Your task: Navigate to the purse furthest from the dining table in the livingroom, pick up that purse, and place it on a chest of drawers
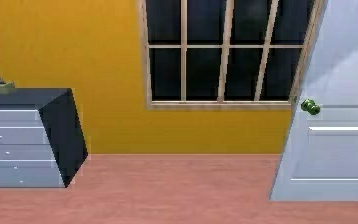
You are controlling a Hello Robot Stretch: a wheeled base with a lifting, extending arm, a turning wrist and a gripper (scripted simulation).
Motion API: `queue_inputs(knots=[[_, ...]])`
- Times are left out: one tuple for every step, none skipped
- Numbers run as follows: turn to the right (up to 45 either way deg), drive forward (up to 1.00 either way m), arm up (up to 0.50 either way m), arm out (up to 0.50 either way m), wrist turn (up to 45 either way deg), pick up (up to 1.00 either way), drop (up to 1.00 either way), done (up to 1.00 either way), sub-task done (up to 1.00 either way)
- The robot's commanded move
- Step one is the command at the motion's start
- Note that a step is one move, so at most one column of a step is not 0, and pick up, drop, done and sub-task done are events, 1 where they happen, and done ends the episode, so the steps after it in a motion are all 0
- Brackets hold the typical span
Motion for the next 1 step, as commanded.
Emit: queue_inputs(knots=[[45.0, 0.00, 0.00, 0.00, 0.0, 0.00, 0.00, 0.00, 0.00]])
